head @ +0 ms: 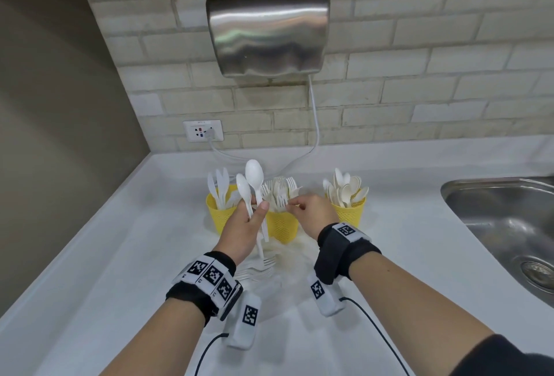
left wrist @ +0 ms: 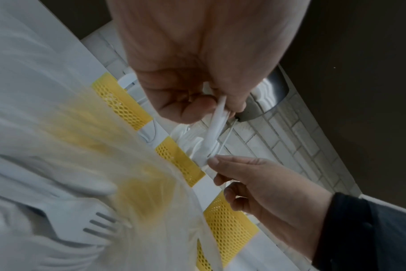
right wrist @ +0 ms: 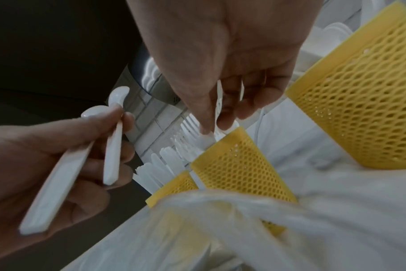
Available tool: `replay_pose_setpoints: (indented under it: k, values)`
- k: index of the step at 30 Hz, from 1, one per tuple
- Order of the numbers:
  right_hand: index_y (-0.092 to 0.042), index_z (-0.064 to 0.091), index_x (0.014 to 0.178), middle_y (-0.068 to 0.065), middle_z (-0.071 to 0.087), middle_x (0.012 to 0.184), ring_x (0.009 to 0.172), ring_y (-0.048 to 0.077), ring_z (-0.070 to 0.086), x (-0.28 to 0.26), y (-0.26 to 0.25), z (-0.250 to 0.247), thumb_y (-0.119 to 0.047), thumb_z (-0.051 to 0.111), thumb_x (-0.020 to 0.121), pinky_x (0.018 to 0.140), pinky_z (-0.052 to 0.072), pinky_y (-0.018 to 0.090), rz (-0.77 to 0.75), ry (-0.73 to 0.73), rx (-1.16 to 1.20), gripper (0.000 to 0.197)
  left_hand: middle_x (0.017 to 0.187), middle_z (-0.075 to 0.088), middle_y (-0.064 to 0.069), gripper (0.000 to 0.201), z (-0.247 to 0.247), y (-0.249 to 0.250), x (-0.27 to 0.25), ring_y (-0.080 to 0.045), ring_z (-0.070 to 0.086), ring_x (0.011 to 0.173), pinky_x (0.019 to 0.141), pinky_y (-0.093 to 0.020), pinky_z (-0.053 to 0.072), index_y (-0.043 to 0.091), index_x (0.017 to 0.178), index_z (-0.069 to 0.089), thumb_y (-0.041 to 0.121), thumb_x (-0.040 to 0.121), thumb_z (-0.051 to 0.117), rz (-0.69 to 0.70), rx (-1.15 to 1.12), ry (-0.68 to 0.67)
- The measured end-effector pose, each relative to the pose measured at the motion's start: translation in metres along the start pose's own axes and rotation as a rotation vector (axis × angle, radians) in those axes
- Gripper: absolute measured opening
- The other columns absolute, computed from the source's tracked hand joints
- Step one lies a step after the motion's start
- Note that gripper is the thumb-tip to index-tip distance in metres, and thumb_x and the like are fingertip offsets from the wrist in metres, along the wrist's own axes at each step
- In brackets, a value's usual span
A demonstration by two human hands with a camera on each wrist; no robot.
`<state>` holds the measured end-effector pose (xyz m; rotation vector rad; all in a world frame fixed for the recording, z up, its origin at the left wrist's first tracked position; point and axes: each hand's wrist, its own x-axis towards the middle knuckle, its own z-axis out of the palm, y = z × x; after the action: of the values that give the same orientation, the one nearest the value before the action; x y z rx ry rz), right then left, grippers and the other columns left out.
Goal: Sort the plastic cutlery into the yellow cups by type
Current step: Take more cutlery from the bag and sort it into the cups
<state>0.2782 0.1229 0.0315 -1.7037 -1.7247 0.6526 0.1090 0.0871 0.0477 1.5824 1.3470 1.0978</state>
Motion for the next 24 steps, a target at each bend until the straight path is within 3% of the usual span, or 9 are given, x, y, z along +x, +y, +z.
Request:
replay_pose_setpoints:
  k: [4,8,10,12,14,16,20,22,24]
  values:
    - [-0.022,0.065,0.117,-0.001,0.063,0.090,0.081,0.017,0.059,-0.015,-0.010,-0.019,-0.041,0.050,0.096,0.078,0.048,0.029,-0.018,0.129,0.189,0.033,0.087,0.058,0.012,0.014,0.010,0.006,0.004,-0.004,0.056,0.084,0.073,-0.018,0.040,0.024,0.101,0.051,0.037,0.099,0.046,0.057,0.103,-0.063]
    - [-0.018,0.069,0.088,-0.009,0.062,0.075,0.059,0.010,0.050,-0.033,-0.021,-0.042,-0.042,0.053,0.094,0.060,0.041,0.023,-0.033,0.024,0.593,0.029,0.110,0.065,0.003,0.033,0.028,0.005,0.012,-0.013,0.059,0.103,0.082,-0.026,0.043,0.018,0.119,0.053,0.043,0.097,0.046,0.080,0.190,-0.194]
    - [-0.018,0.063,0.075,-0.015,0.058,0.057,0.052,0.009,0.047,-0.038,-0.018,-0.050,-0.031,0.059,0.093,0.055,0.041,0.024,-0.056,0.026,0.597,0.023,0.107,0.064,0.004,0.033,0.042,0.008,0.013,-0.011,0.060,0.097,0.077,-0.025,0.044,0.017,0.118,0.053,0.042,0.098,0.046,0.080,0.224,-0.243]
    - [-0.016,0.060,0.073,-0.016,0.055,0.046,0.046,0.006,0.046,-0.041,-0.011,-0.058,-0.022,0.059,0.094,0.052,0.042,0.022,-0.037,0.055,0.598,0.022,0.092,0.059,0.009,0.034,0.056,0.016,0.013,-0.003,0.056,0.072,0.061,-0.020,0.041,0.014,0.117,0.053,0.041,0.098,0.046,0.080,0.252,-0.285]
    - [-0.012,0.062,0.075,-0.013,0.053,0.044,0.045,0.006,0.046,-0.044,0.000,-0.065,-0.015,0.058,0.093,0.054,0.043,0.023,0.005,0.054,0.632,0.019,0.076,0.051,0.010,0.033,0.069,0.022,0.016,0.000,0.045,0.054,0.048,-0.018,0.034,0.011,0.114,0.054,0.039,0.099,0.045,0.096,0.306,-0.307]
    - [-0.009,0.064,0.077,-0.008,0.052,0.053,0.050,0.008,0.046,-0.049,0.010,-0.071,-0.017,0.062,0.090,0.058,0.041,0.024,0.039,0.002,0.656,0.016,0.072,0.053,0.006,0.030,0.078,0.028,0.019,-0.001,0.043,0.050,0.047,-0.019,0.032,0.013,0.111,0.055,0.038,0.099,0.045,0.147,0.389,-0.336]
    - [-0.005,0.067,0.083,-0.006,0.052,0.068,0.058,0.007,0.046,-0.050,0.027,-0.078,-0.033,0.073,0.082,0.061,0.037,0.020,0.072,0.046,0.497,0.029,0.103,0.060,-0.009,0.032,0.101,0.043,0.023,-0.002,0.049,0.055,0.049,-0.016,0.036,0.017,0.117,0.060,0.036,0.101,0.040,0.237,0.422,-0.425]
    - [-0.010,0.065,0.074,-0.007,0.052,0.063,0.058,0.008,0.046,-0.047,0.033,-0.086,-0.029,0.069,0.085,0.059,0.037,0.019,0.070,0.113,0.443,0.023,0.114,0.052,-0.007,0.036,0.112,0.048,0.024,-0.010,0.050,0.068,0.060,-0.022,0.042,0.019,0.128,0.051,0.038,0.101,0.039,0.256,0.491,-0.431]
    - [-0.013,0.058,0.066,-0.007,0.051,0.058,0.056,0.008,0.046,-0.044,0.037,-0.095,-0.026,0.063,0.089,0.056,0.036,0.018,0.059,0.161,0.338,0.027,0.115,0.045,-0.007,0.037,0.123,0.049,0.026,-0.017,0.049,0.078,0.069,-0.031,0.047,0.014,0.126,0.046,0.039,0.099,0.043,0.253,0.547,-0.441]
